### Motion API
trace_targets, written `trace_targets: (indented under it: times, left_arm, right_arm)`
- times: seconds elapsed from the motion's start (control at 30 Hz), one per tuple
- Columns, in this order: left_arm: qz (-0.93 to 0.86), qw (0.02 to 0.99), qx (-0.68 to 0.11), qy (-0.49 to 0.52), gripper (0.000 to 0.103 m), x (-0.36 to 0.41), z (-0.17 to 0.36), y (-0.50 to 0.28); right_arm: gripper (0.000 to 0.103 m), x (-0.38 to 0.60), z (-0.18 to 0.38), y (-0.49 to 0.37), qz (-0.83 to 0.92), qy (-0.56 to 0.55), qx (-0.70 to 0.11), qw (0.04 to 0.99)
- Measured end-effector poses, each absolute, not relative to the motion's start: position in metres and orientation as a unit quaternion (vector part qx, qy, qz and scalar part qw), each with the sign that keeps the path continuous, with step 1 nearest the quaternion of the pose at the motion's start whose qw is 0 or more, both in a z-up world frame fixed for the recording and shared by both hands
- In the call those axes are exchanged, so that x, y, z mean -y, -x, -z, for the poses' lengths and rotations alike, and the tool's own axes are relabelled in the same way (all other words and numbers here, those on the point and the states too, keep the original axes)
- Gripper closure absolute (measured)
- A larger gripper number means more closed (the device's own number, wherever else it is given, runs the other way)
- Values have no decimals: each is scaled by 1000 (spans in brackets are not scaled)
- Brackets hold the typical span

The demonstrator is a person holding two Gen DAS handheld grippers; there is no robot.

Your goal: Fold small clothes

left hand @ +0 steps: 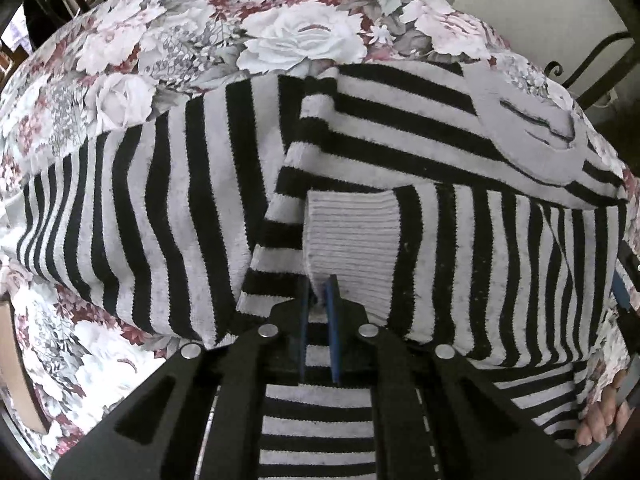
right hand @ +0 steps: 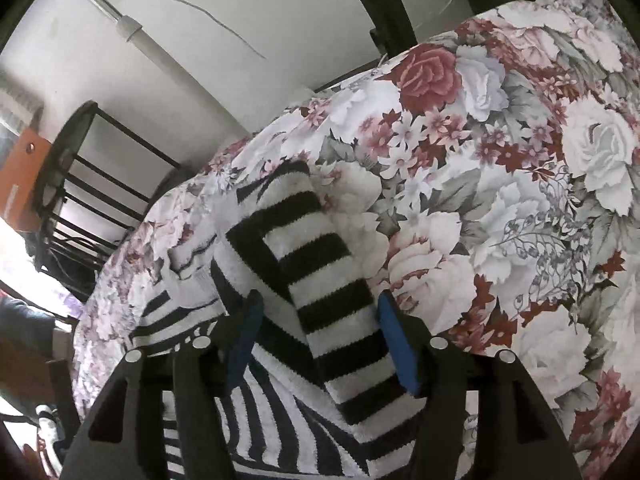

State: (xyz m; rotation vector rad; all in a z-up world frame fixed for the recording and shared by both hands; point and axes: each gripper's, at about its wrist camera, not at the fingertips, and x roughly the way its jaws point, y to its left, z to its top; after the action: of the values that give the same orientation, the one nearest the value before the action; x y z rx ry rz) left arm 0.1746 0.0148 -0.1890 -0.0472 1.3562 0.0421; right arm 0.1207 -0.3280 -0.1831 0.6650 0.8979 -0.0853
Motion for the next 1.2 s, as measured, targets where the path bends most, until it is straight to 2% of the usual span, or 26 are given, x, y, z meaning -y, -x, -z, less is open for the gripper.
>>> trace_targets:
  times: [0.1, 0.3, 0.37, 0.4, 0.57, 0.63, 0.7, 0.8, 0.9, 1.03, 1.1, 1.17, 1.2]
  left_arm:
    - [-19, 779, -627, 16, 95, -21, 187, -171]
    - [-19, 775, -632, 18, 95, -21, 193, -169]
    - [-21, 776, -630, 13, 95, -18, 195, -169]
    - [-19, 778, -628, 10, 95, -15, 196, -168]
    - [34, 794, -606, 2, 95, 9, 187, -159]
    - [27, 801, -596, -50, 95, 23, 191, -155]
    - [15, 786, -613, -75, 95, 29, 208, -154]
    - [7, 778, -626, -56, 95, 24, 218, -155]
    - [14, 799, -600, -39, 95, 22, 198, -155]
    - [30, 820, -572, -13, 95, 19, 181, -154]
    - [32, 812, -583, -23, 93, 21, 189, -156]
    - [31, 780, -623, -52, 82, 30, 212, -160]
    - [25, 765, -639, -72, 81, 34, 226, -161]
  right_arm:
    - [43, 322, 174, -117, 40, -294, -415, 860]
    - [43, 294, 170, -120, 63, -184, -428, 883]
    - [78, 291, 181, -124, 72, -159, -441, 880]
    - [85, 290, 185, -126, 77, -151, -447, 878]
    - [88, 337, 186, -117, 132, -211, -428, 869]
    - [91, 367, 196, -113, 159, -247, -434, 852]
    - [86, 393, 219, -110, 146, -304, -454, 825]
    - [80, 406, 221, -102, 132, -365, -429, 816]
    - [79, 398, 196, -97, 156, -336, -399, 839]
    - [81, 369, 167, -102, 104, -302, -368, 873]
    - [81, 349, 166, -108, 78, -276, -388, 876]
    - [81, 340, 178, -106, 73, -267, -418, 865]
    - [81, 338, 185, -105, 80, -266, -437, 856]
